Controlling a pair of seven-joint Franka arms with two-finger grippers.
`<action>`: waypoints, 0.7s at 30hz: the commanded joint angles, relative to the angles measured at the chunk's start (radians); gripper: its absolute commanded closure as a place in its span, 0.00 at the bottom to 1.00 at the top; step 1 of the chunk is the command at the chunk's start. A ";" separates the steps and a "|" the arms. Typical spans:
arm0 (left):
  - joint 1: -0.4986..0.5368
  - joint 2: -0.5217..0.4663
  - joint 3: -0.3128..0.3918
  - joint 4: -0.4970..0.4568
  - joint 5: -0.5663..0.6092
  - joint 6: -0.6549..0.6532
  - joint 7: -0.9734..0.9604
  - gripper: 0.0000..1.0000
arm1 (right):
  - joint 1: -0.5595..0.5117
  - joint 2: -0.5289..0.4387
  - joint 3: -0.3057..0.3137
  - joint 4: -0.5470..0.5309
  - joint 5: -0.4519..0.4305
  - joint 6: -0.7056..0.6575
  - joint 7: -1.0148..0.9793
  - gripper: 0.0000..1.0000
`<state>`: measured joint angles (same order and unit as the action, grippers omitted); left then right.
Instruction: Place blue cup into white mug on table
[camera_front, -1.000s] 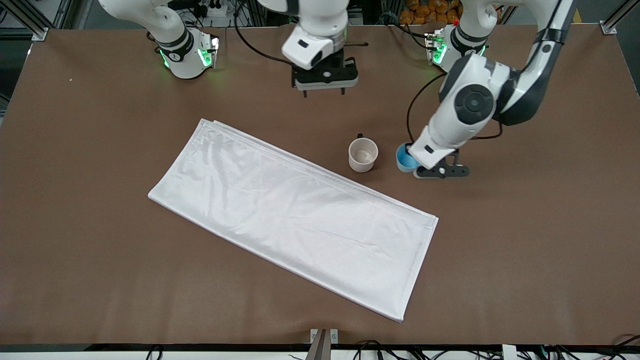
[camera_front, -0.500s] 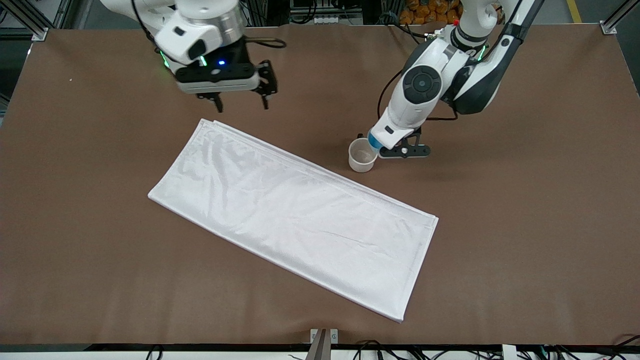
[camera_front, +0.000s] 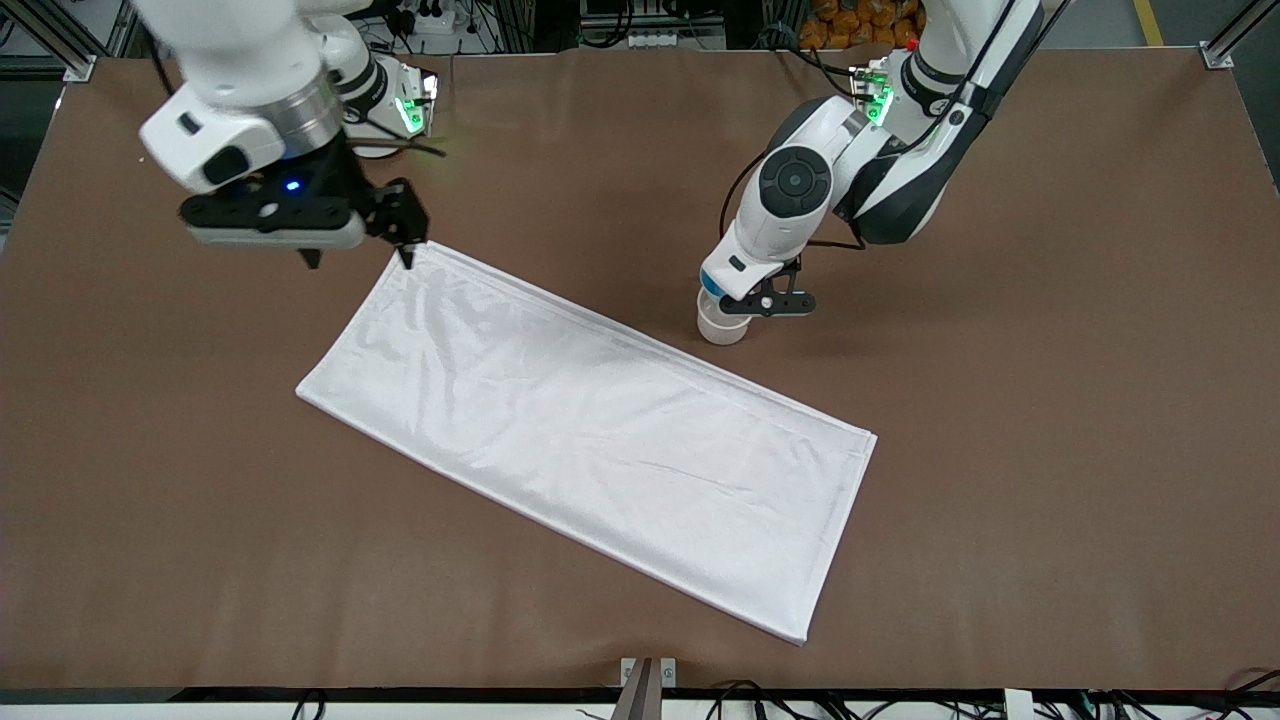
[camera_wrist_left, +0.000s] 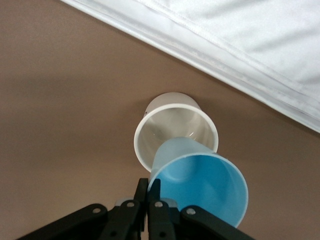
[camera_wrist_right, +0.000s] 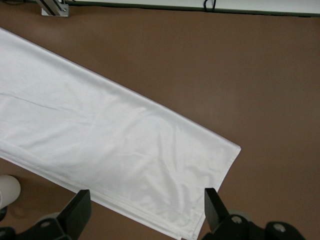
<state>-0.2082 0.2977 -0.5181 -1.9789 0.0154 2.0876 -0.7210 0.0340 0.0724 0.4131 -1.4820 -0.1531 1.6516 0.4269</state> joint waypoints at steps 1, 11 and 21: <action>0.004 0.049 -0.003 0.048 0.021 0.006 -0.023 1.00 | -0.083 -0.088 -0.040 -0.083 0.072 0.000 -0.141 0.00; 0.024 0.066 0.006 0.106 0.103 -0.006 -0.001 0.00 | -0.089 -0.089 -0.178 -0.095 0.121 -0.018 -0.284 0.00; 0.222 0.040 0.020 0.216 0.112 -0.014 0.202 0.00 | -0.088 -0.091 -0.257 -0.104 0.132 -0.021 -0.368 0.00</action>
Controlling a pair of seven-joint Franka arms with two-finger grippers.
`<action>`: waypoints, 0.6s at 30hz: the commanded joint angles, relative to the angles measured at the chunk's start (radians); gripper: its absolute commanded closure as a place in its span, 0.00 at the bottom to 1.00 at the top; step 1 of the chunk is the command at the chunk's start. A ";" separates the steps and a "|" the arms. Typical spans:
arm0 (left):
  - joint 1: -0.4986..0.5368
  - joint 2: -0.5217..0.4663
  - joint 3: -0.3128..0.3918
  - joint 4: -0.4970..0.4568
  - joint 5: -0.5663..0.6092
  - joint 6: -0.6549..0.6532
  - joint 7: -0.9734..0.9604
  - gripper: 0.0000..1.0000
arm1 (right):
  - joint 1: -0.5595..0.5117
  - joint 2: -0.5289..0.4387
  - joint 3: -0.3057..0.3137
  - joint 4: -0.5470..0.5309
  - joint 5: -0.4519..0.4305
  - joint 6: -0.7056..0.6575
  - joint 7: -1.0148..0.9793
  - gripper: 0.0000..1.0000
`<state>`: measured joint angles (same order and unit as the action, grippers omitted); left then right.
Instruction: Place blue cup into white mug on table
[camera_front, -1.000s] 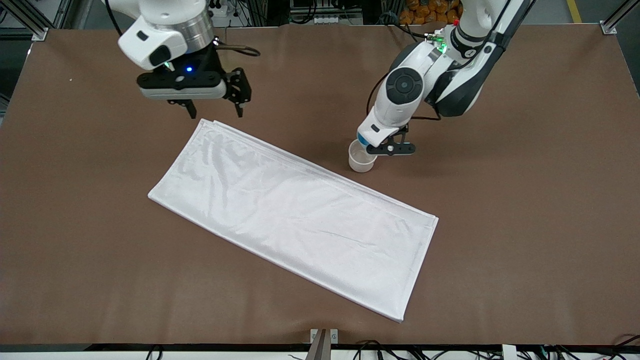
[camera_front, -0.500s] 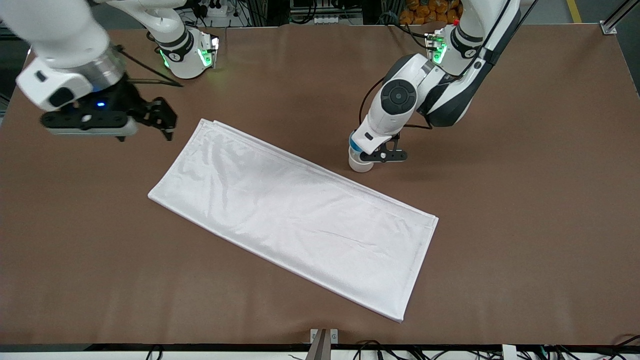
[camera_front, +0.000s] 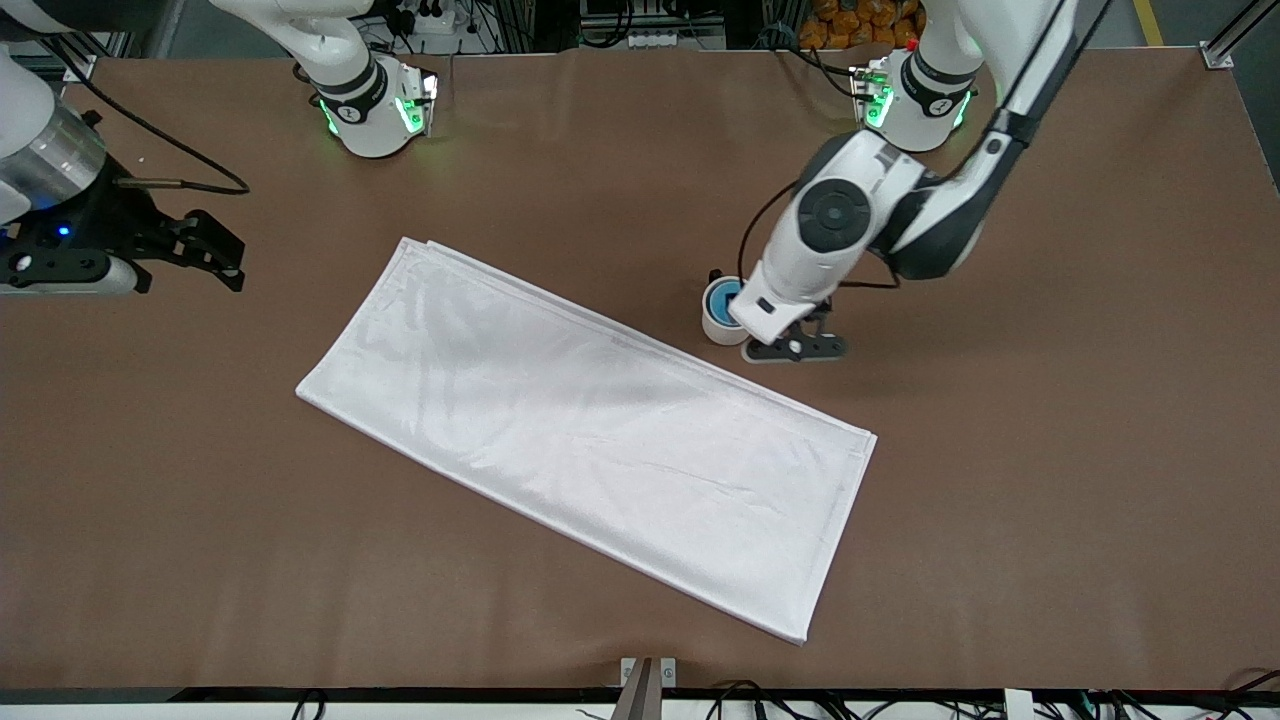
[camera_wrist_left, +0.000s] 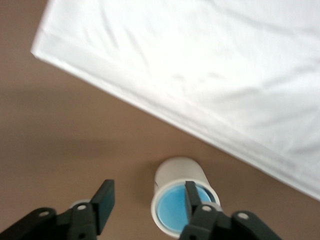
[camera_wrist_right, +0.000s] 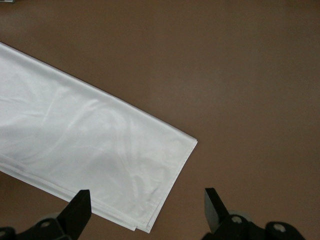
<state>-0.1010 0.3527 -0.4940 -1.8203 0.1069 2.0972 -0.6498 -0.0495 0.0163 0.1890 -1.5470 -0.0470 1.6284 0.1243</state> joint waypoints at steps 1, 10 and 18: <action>0.135 -0.012 -0.006 0.067 0.020 -0.023 0.159 0.00 | -0.004 -0.035 -0.034 -0.039 0.026 0.001 -0.072 0.00; 0.231 0.005 0.000 0.148 0.016 -0.023 0.272 0.00 | 0.019 -0.044 -0.077 -0.033 0.027 -0.018 -0.087 0.00; 0.268 -0.009 0.000 0.168 0.010 -0.040 0.266 0.00 | 0.031 -0.056 -0.092 -0.030 0.030 -0.021 -0.124 0.00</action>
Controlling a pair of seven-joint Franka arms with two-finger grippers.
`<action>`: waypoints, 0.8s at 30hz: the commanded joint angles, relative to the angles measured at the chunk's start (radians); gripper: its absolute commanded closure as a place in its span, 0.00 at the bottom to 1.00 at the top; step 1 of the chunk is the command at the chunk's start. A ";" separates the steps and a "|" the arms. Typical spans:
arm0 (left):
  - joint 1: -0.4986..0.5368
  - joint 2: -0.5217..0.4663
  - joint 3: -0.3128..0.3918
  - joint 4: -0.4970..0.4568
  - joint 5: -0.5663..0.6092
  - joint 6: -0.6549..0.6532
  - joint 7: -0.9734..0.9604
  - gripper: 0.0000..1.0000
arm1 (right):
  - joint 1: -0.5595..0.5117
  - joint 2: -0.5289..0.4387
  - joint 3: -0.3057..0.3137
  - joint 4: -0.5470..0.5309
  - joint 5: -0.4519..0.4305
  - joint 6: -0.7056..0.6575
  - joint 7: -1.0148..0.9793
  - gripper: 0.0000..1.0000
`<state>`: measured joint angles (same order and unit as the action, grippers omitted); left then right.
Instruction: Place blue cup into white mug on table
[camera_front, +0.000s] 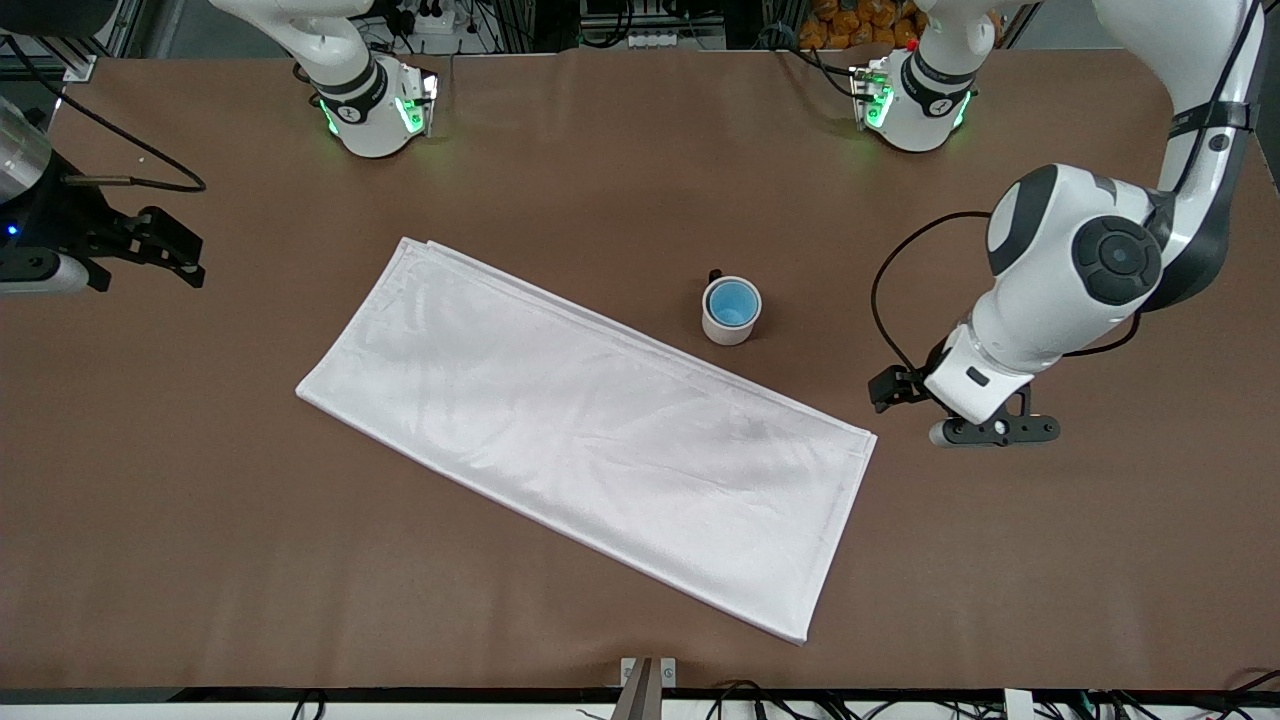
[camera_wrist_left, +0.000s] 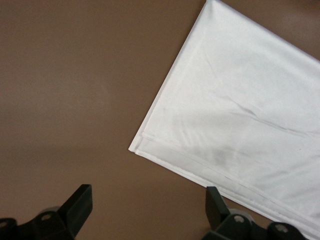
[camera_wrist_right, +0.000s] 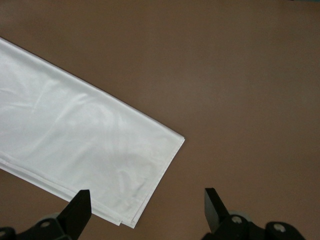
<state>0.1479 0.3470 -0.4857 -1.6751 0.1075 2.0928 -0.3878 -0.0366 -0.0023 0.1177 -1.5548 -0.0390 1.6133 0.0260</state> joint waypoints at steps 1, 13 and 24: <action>0.019 -0.006 -0.008 0.026 0.011 -0.048 0.003 0.00 | 0.018 -0.044 -0.021 -0.022 0.022 -0.006 -0.026 0.00; 0.071 -0.019 -0.010 0.058 0.020 -0.102 0.043 0.00 | 0.018 -0.047 -0.026 -0.025 0.040 -0.006 -0.069 0.00; -0.146 -0.140 0.297 0.012 -0.084 -0.163 0.268 0.00 | 0.032 -0.048 -0.075 -0.024 0.094 -0.018 -0.110 0.00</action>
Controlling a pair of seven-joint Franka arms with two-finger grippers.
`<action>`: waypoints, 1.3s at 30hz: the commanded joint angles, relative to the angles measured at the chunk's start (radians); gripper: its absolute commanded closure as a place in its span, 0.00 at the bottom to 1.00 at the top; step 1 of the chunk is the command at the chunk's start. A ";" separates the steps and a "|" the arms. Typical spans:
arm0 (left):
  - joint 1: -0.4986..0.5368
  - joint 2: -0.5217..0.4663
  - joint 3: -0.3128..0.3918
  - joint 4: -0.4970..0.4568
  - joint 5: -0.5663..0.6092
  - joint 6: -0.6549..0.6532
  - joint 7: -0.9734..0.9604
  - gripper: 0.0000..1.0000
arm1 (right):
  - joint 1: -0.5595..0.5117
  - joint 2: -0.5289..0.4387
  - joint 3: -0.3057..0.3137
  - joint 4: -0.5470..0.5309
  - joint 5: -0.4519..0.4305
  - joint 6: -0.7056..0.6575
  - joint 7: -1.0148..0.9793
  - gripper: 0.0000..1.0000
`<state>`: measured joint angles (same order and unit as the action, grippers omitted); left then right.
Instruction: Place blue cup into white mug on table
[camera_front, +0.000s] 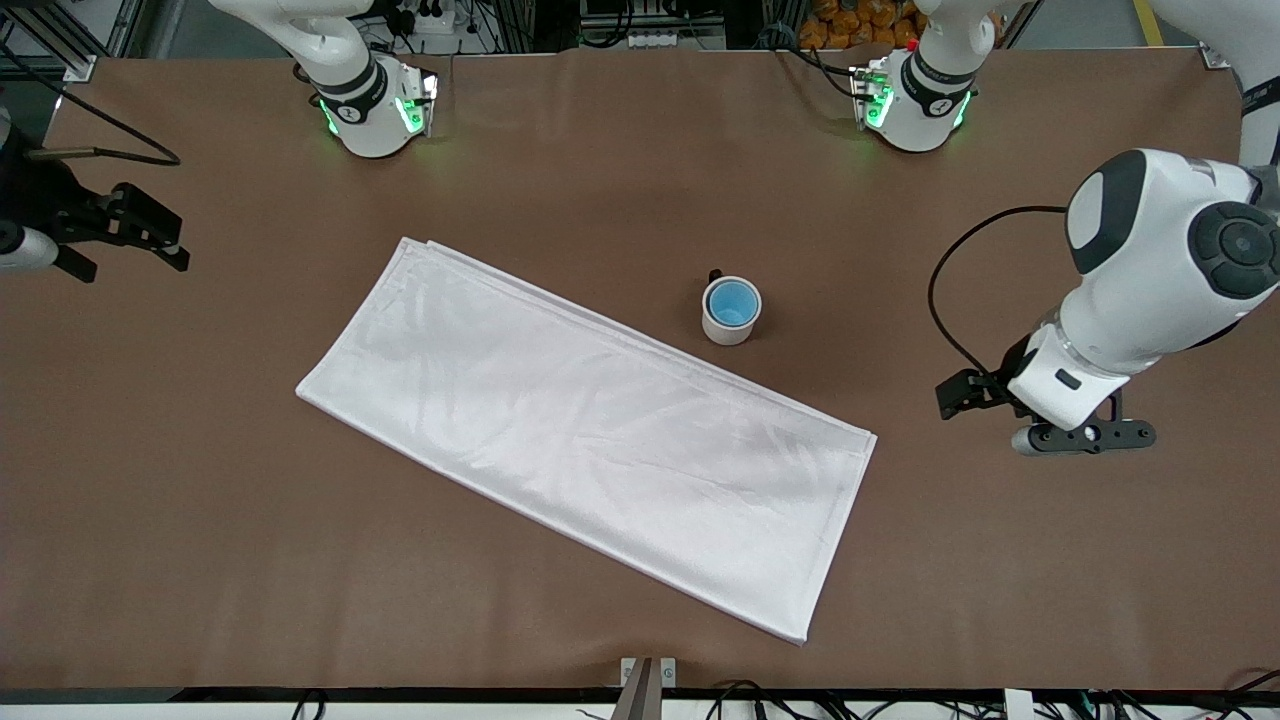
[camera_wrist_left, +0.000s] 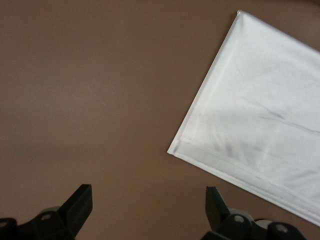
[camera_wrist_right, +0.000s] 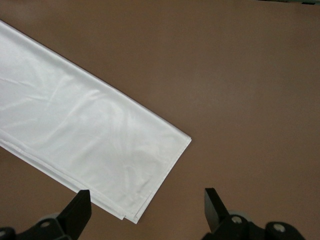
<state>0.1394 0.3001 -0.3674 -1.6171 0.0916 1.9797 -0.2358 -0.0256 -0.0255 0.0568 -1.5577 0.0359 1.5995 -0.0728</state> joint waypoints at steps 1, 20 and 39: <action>-0.145 -0.102 0.194 -0.050 -0.084 -0.058 0.134 0.00 | 0.023 -0.025 -0.014 -0.021 0.019 -0.006 -0.012 0.00; -0.172 -0.254 0.248 -0.043 -0.052 -0.234 0.181 0.00 | 0.024 -0.027 -0.012 -0.019 0.009 -0.041 -0.012 0.00; -0.120 -0.292 0.251 0.057 -0.107 -0.380 0.191 0.00 | 0.041 -0.027 -0.014 -0.019 -0.010 -0.049 -0.015 0.00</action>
<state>0.0163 -0.0163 -0.1170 -1.6261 0.0085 1.6467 -0.0630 0.0036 -0.0278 0.0551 -1.5577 0.0326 1.5553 -0.0736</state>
